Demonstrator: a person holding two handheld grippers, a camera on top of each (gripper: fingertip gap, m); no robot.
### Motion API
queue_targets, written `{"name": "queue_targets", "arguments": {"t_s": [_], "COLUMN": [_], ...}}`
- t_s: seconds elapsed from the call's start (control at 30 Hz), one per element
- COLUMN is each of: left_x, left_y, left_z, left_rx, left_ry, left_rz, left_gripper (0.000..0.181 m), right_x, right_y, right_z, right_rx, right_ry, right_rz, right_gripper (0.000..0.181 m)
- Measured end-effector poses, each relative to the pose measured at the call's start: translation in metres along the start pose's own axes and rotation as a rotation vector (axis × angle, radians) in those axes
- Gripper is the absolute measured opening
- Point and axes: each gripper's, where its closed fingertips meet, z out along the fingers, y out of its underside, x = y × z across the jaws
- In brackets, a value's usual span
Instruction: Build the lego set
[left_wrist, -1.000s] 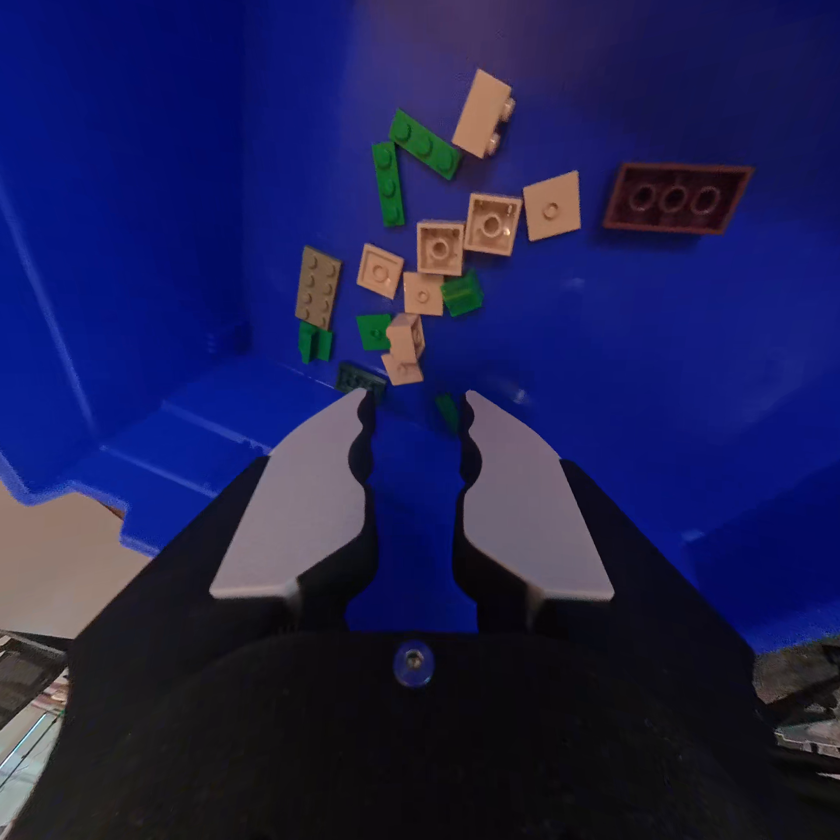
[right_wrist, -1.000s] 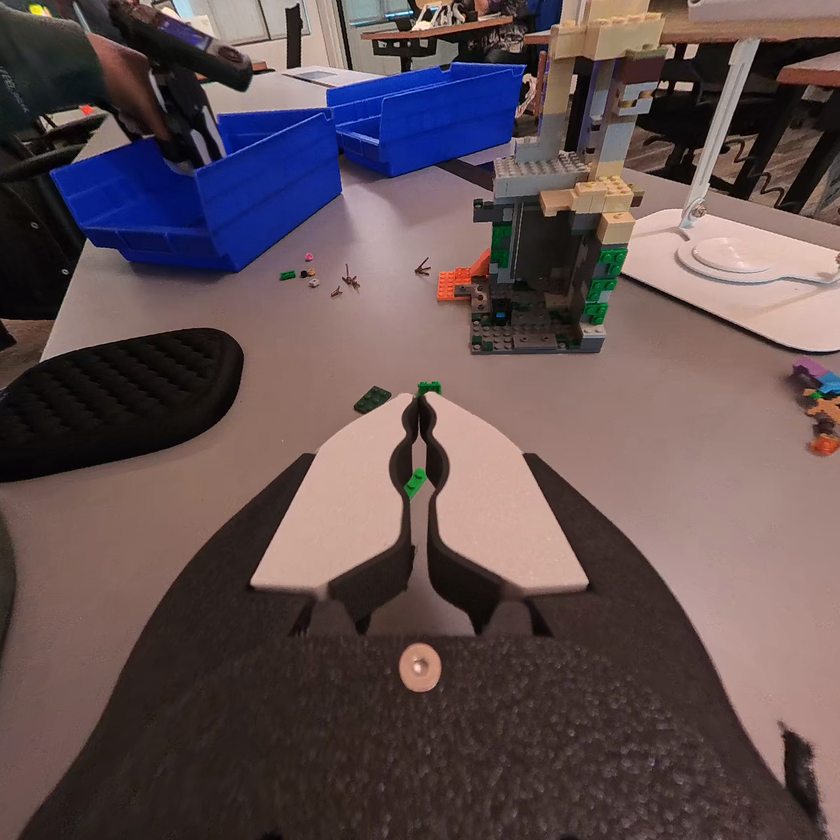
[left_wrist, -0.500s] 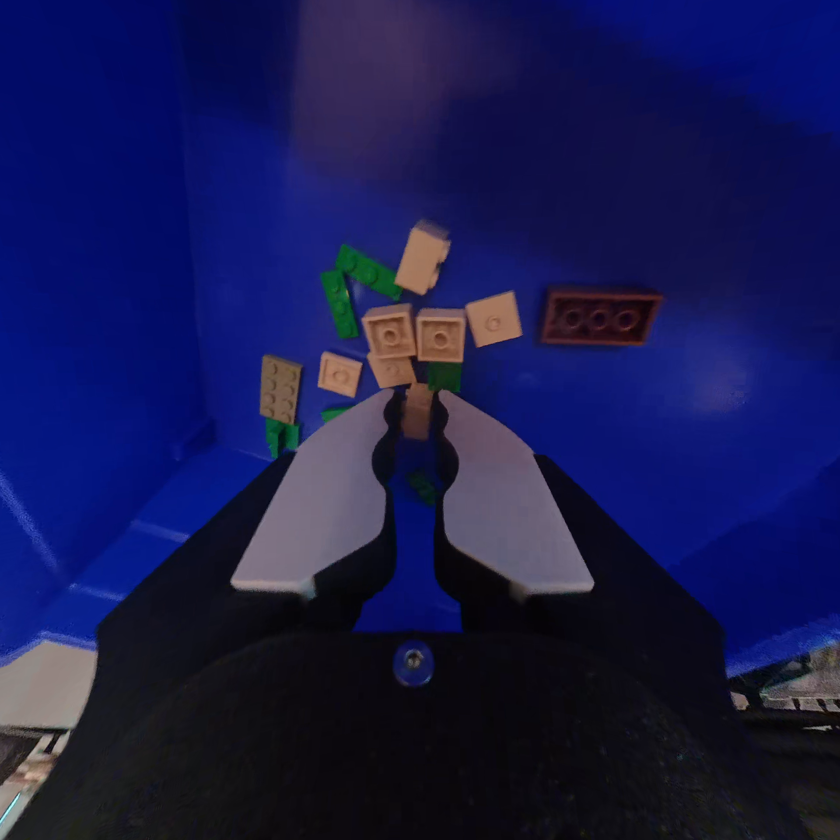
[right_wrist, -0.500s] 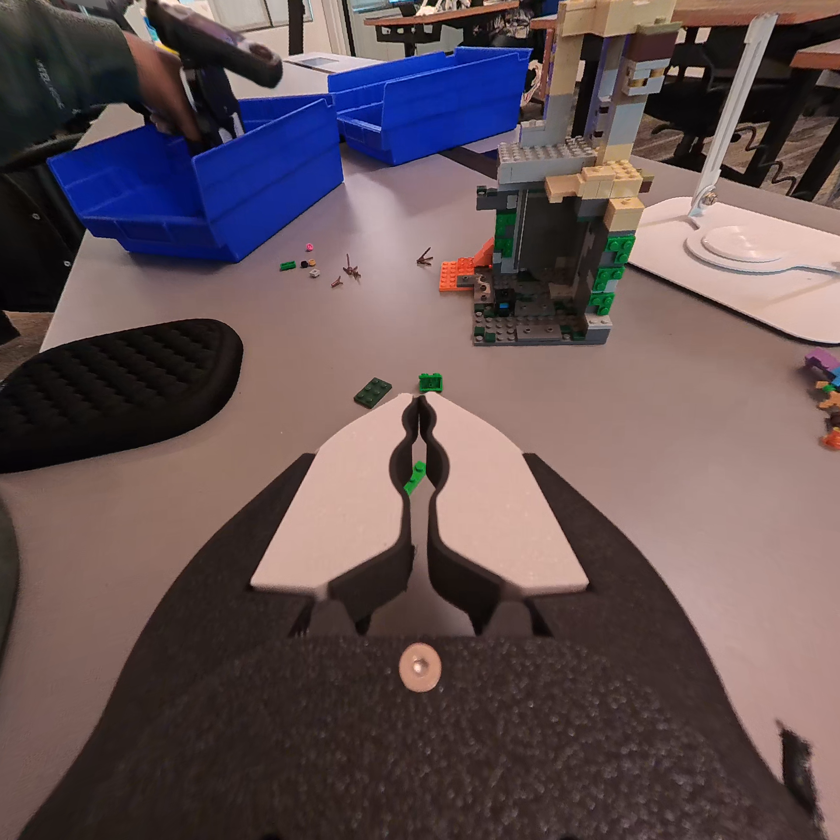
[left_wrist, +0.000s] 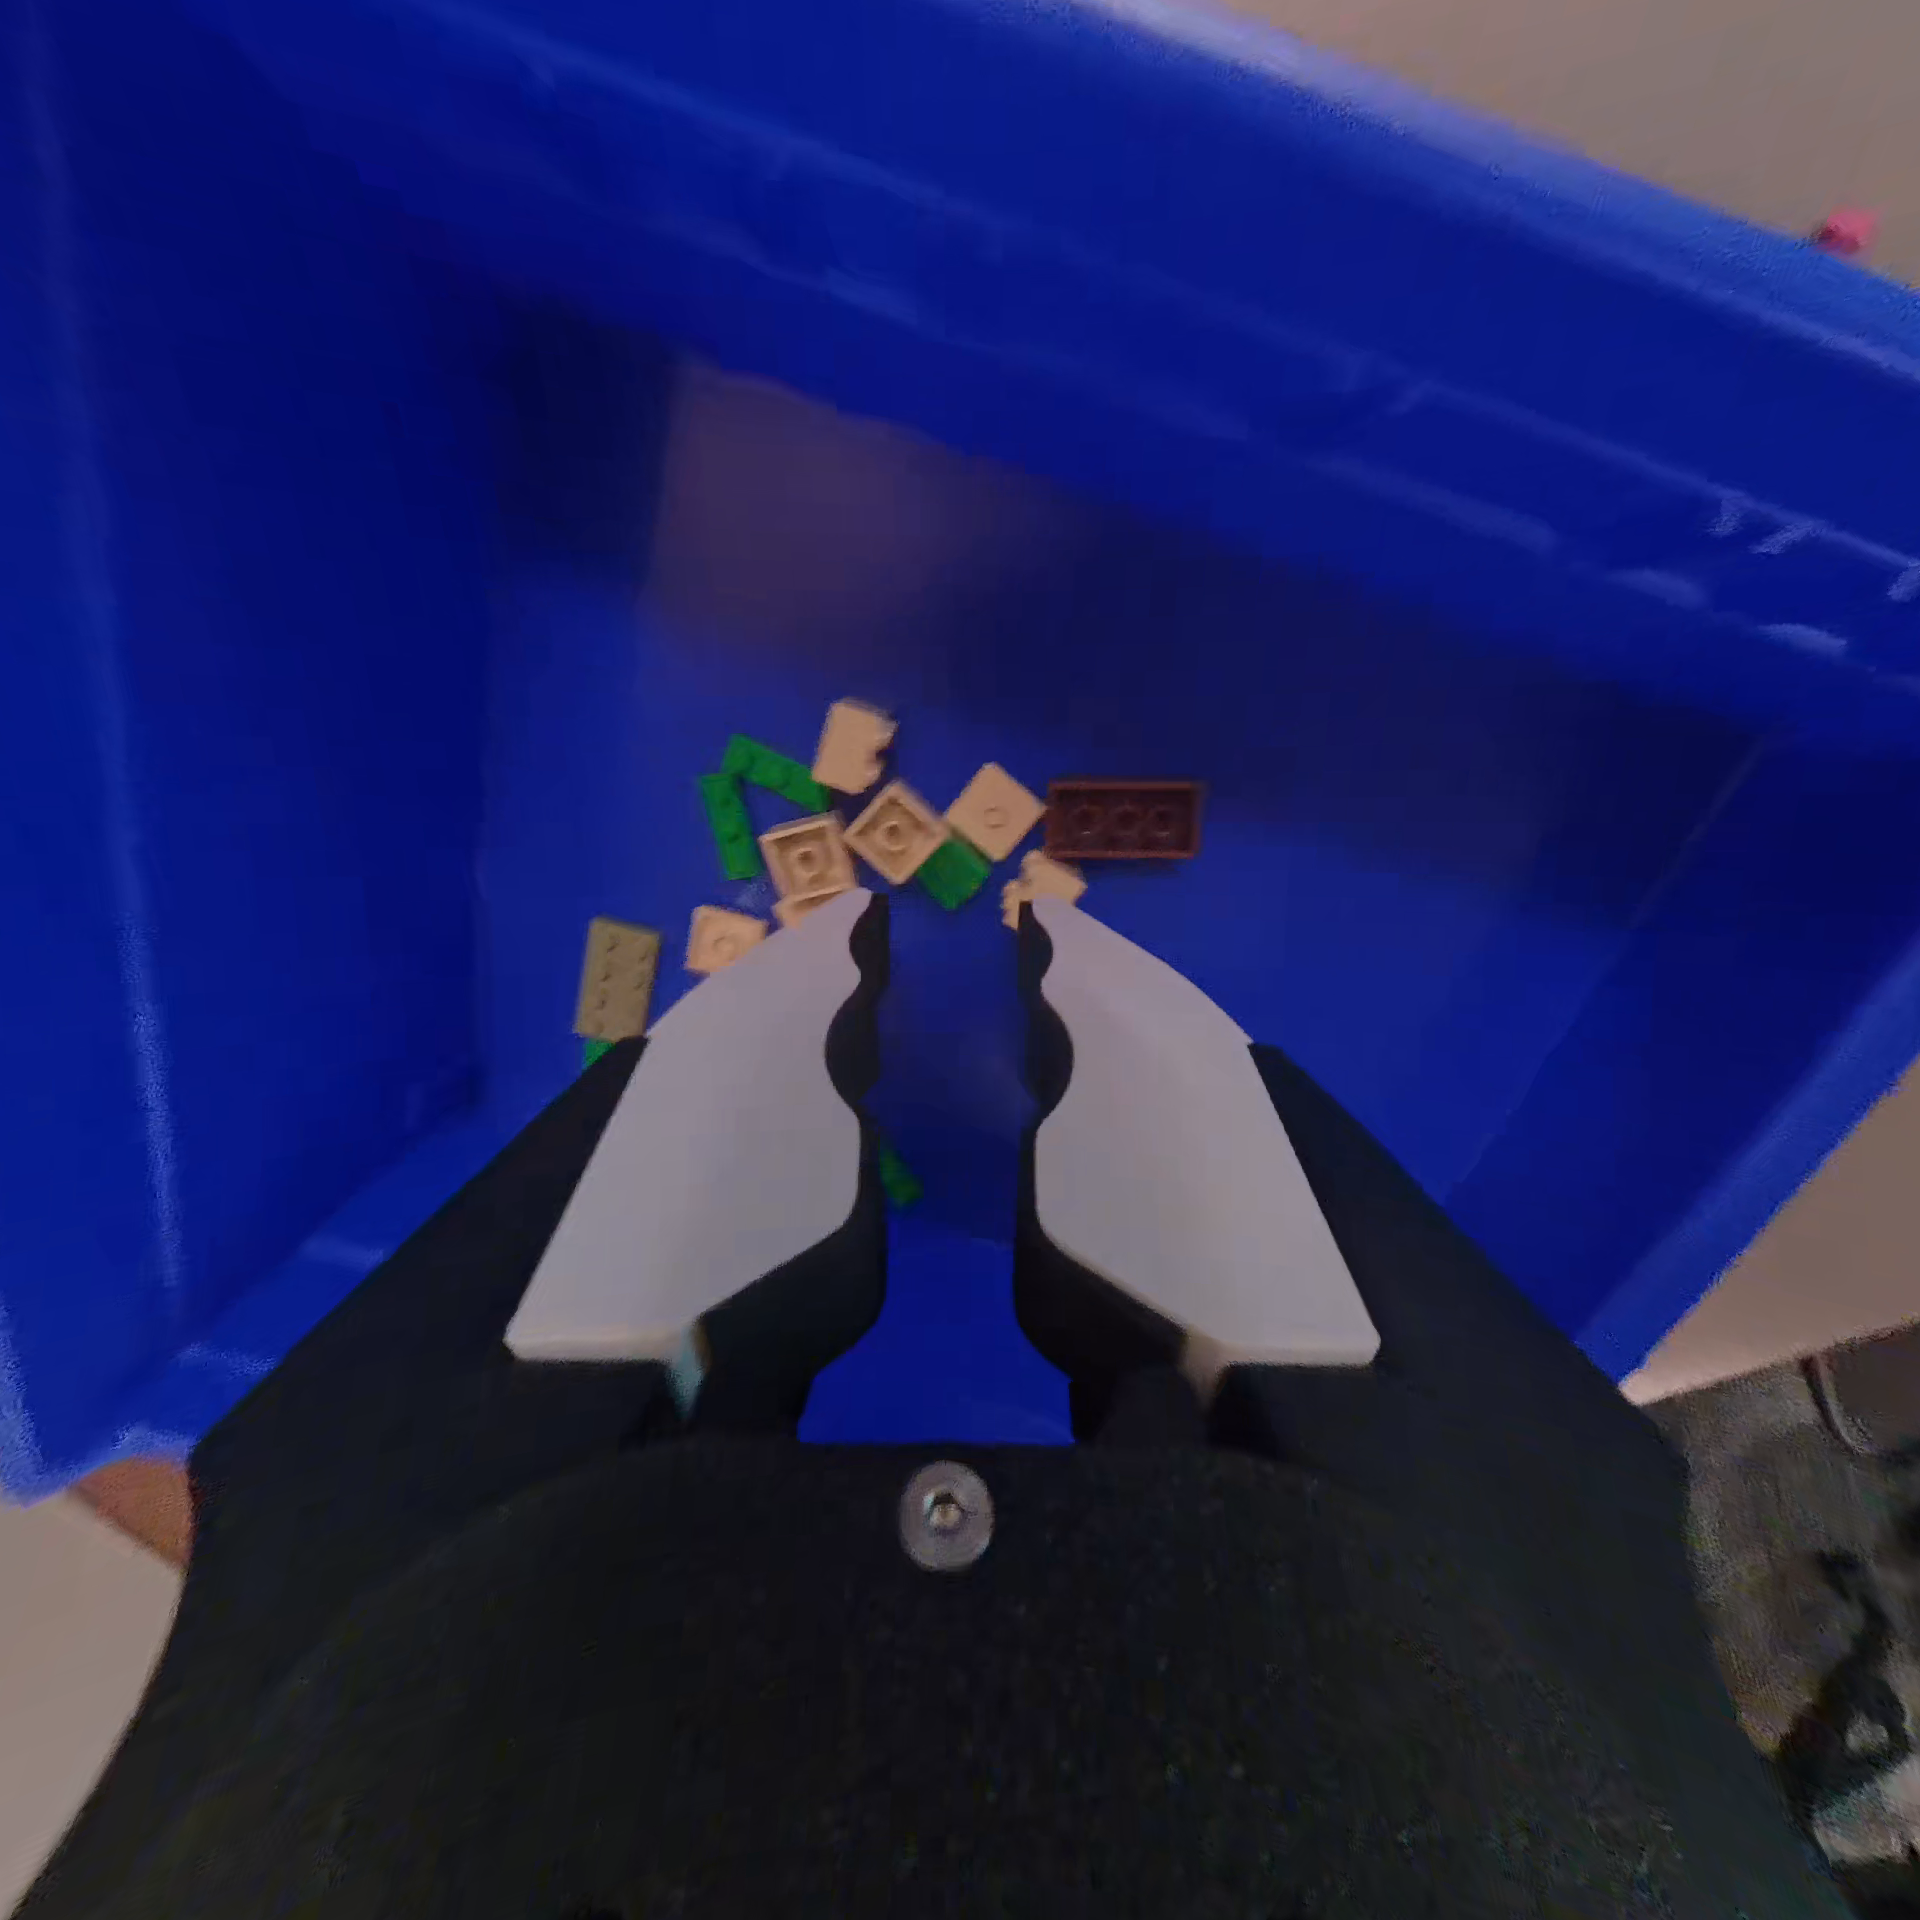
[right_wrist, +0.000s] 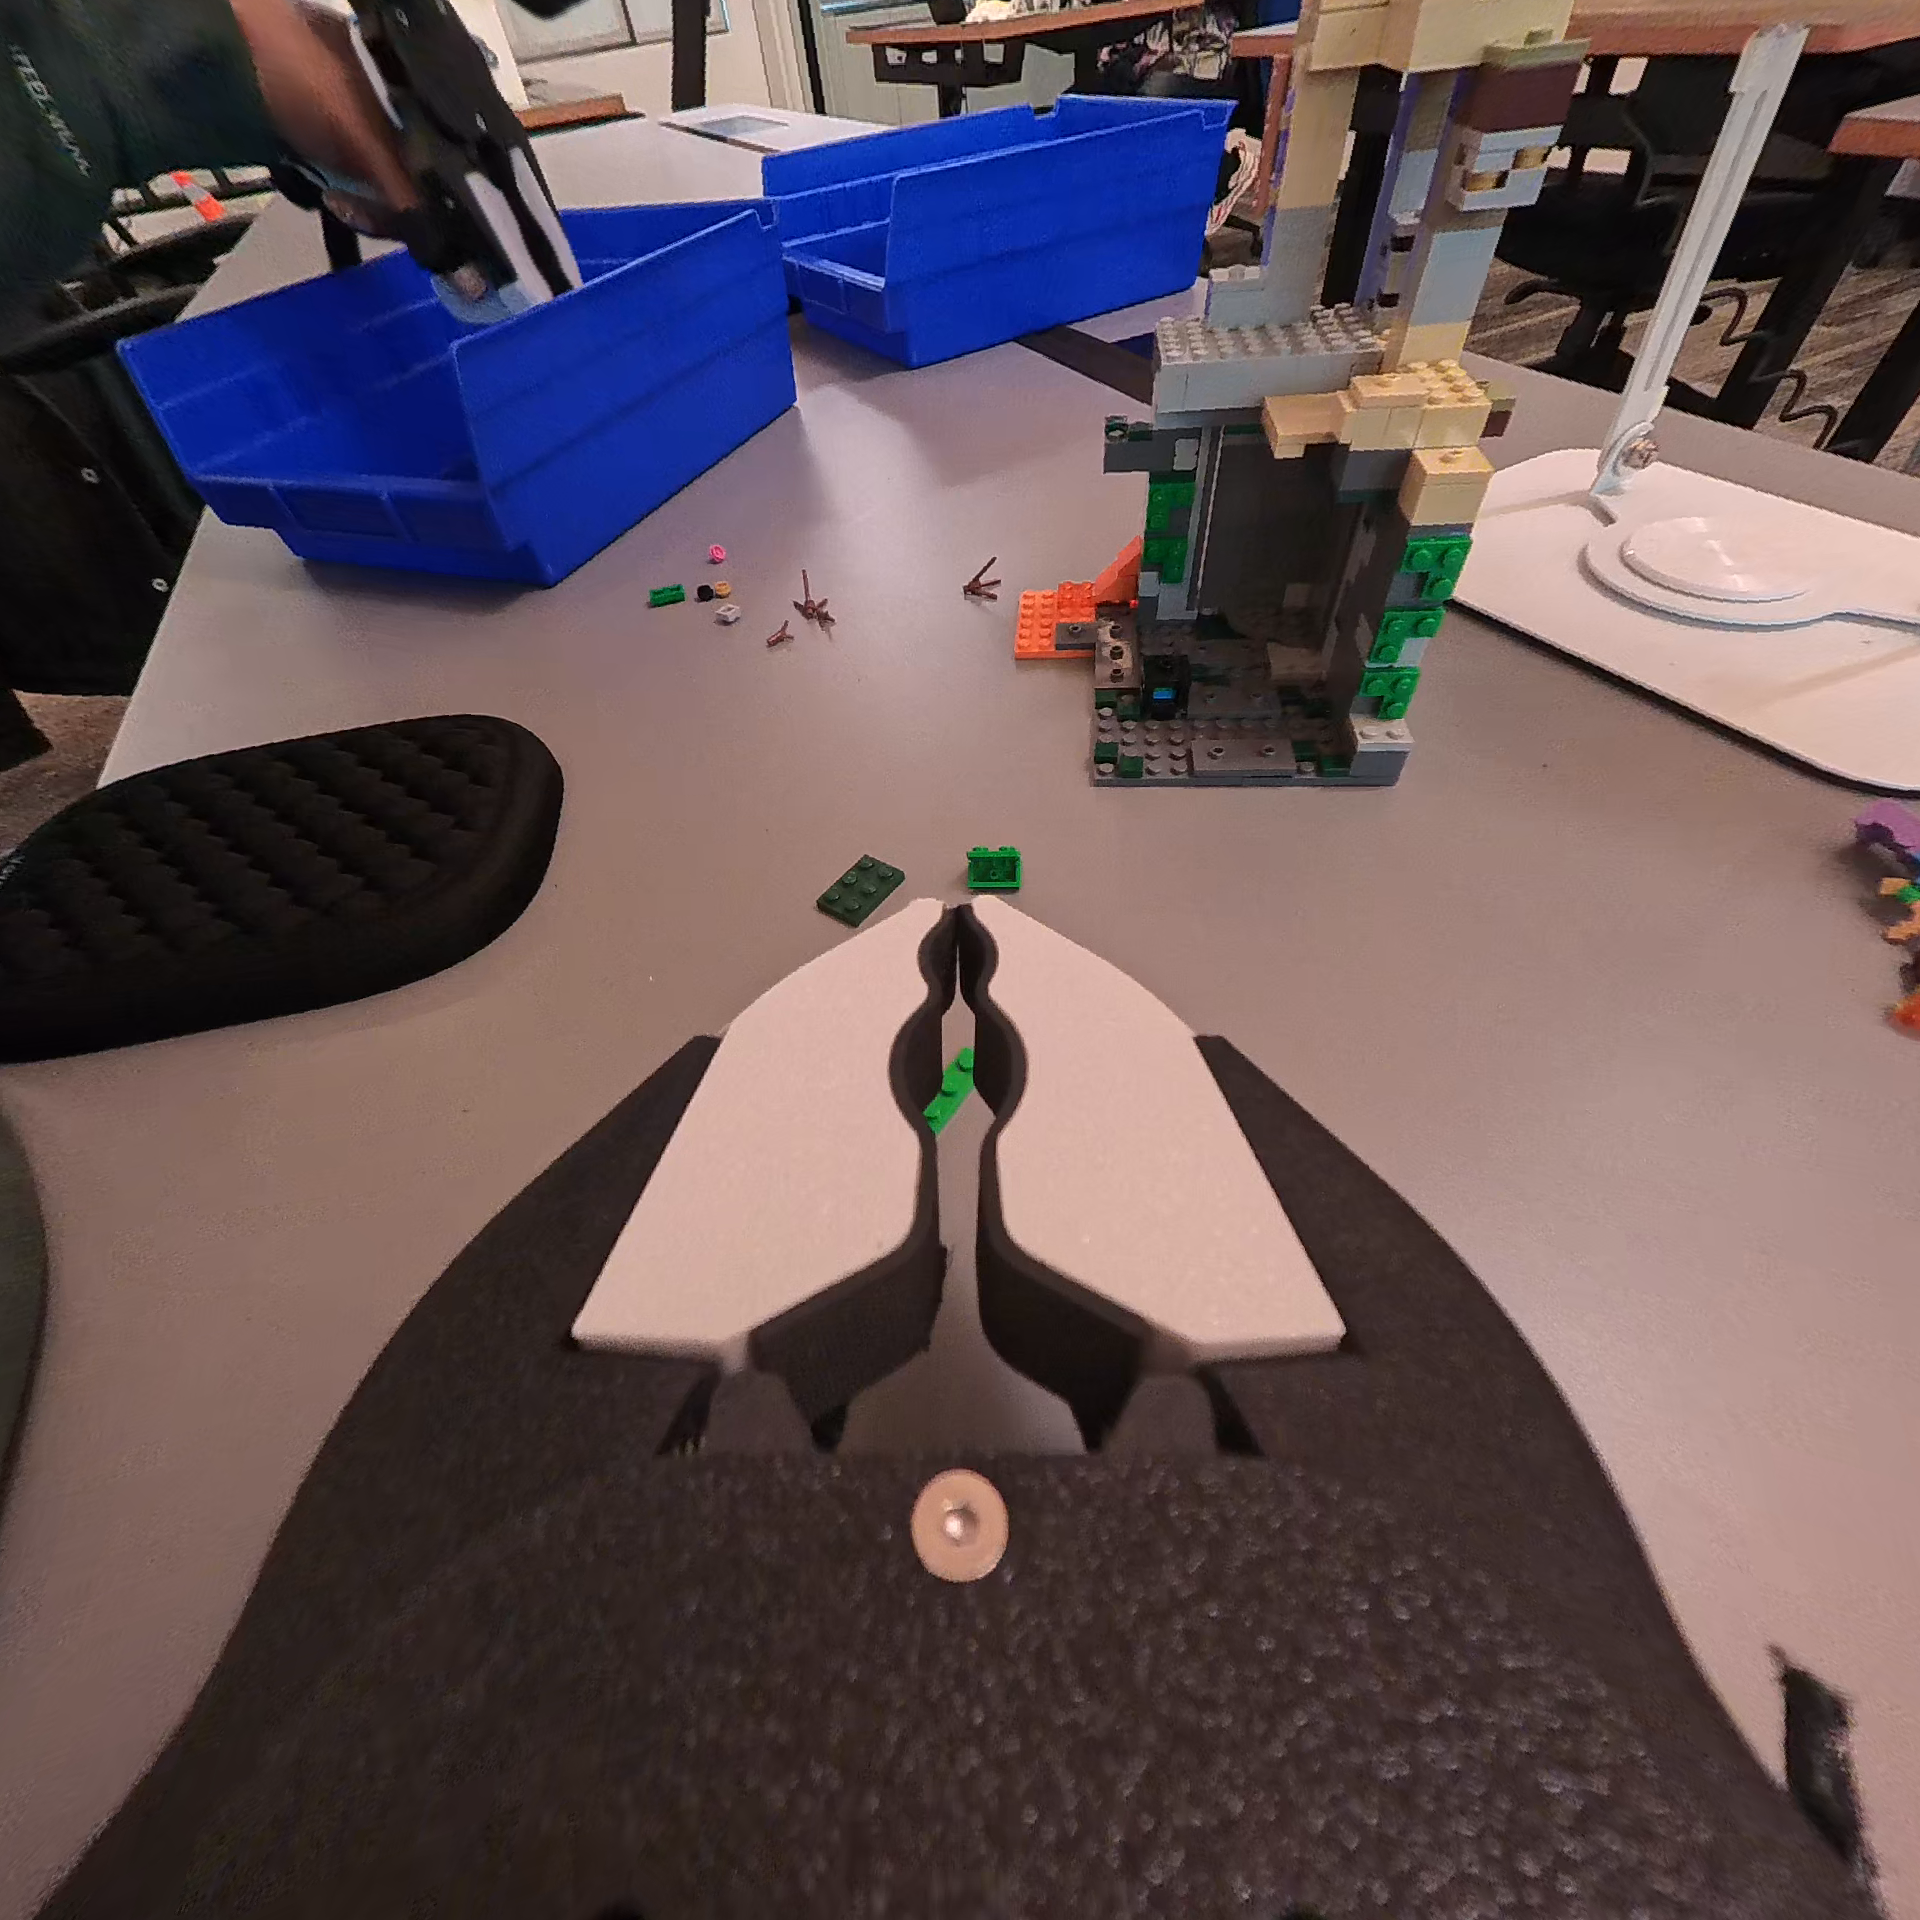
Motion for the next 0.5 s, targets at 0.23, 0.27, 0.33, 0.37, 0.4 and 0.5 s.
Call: {"name": "queue_targets", "arguments": {"t_s": [0.23,0.27,0.33,0.37,0.4,0.5], "left_x": [-0.053,-0.058,-0.064,-0.066,-0.067,-0.067], "left_y": [0.016,0.020,0.026,0.028,0.031,0.034], "left_z": [-0.010,-0.009,-0.007,-0.005,-0.003,0.006], "left_rx": [-0.005,-0.018,-0.044,-0.058,-0.075,-0.125], "left_ry": [-0.173,-0.188,-0.210,-0.217,-0.223,-0.238], "left_rz": [-0.112,-0.119,-0.117,-0.113,-0.107,-0.069], "left_gripper": [0.023,0.022,0.022,0.021,0.021,0.021], "right_x": [0.000,0.000,0.000,0.000,0.000,0.000], "right_y": [0.000,0.001,0.003,0.003,0.004,0.006], "right_z": [0.000,0.000,0.001,0.002,0.002,0.003], "right_rx": [-0.002,-0.004,-0.010,-0.013,-0.015,-0.021], "right_ry": [0.001,-0.001,-0.003,-0.004,-0.004,-0.008], "right_rz": [-0.003,-0.002,0.001,0.003,0.004,0.009], "right_gripper": [0.000,0.000,0.000,0.000,0.000,0.000]}}
